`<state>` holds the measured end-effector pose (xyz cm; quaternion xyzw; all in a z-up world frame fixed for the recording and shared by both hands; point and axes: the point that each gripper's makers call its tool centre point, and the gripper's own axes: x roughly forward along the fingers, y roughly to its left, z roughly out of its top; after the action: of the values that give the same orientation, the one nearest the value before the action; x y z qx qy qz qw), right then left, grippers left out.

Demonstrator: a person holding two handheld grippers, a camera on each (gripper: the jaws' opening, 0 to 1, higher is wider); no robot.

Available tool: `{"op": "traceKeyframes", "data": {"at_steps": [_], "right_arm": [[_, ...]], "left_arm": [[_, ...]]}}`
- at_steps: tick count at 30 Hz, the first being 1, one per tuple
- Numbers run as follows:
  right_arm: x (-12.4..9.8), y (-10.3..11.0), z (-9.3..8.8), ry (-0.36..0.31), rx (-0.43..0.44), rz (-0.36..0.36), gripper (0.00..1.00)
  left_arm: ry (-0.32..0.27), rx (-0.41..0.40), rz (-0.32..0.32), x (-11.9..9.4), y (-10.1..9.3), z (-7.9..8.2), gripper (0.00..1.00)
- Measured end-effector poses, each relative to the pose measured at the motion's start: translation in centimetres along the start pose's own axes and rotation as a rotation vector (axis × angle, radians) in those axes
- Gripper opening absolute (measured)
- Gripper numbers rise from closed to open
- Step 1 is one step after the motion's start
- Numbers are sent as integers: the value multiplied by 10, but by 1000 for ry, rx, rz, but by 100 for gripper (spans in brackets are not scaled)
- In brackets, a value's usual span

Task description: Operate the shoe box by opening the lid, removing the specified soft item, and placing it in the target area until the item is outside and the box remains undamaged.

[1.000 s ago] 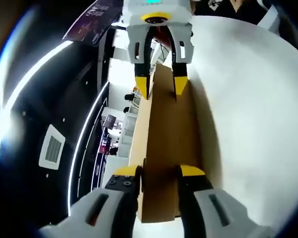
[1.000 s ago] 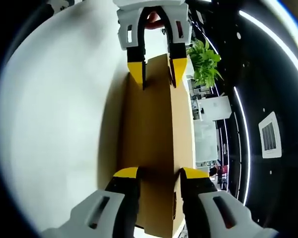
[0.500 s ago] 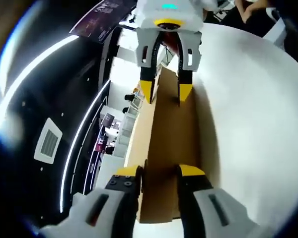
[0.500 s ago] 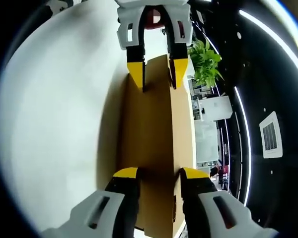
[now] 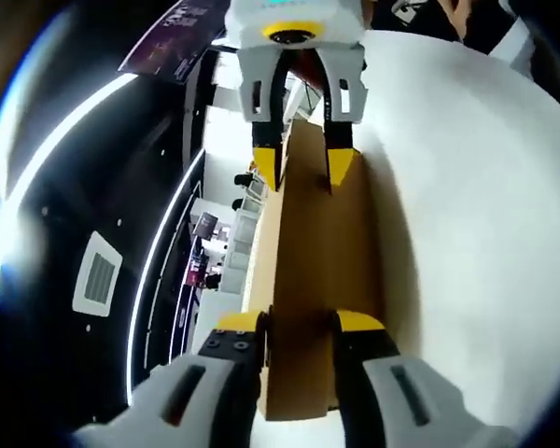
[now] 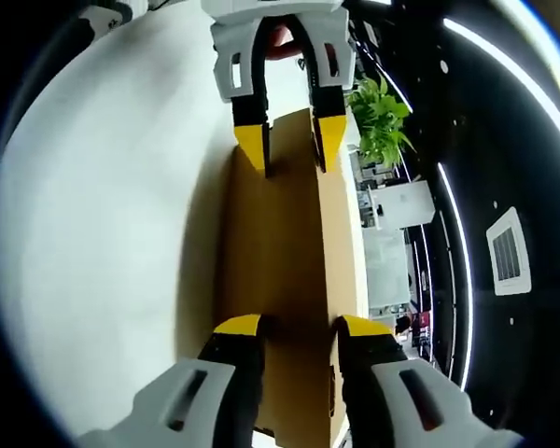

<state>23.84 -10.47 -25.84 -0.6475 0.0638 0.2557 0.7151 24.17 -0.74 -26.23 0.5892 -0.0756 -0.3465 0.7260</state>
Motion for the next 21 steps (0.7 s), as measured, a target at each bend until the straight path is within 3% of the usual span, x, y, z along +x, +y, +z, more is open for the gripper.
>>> {"op": "traceKeyframes", "data": {"at_steps": [10,13,21], "right_arm": [[-1,-3,1,5,-3,-14,30],[-3,-8,2,0,-6,-17,29],[-4,-11,4,-3,5,-18,29]], "left_arm": [[7,-13,-4,-4,2,1,28],[7,-51,3,-5,7,2,29],[21,-30,21,-3,1,-2,29]]}}
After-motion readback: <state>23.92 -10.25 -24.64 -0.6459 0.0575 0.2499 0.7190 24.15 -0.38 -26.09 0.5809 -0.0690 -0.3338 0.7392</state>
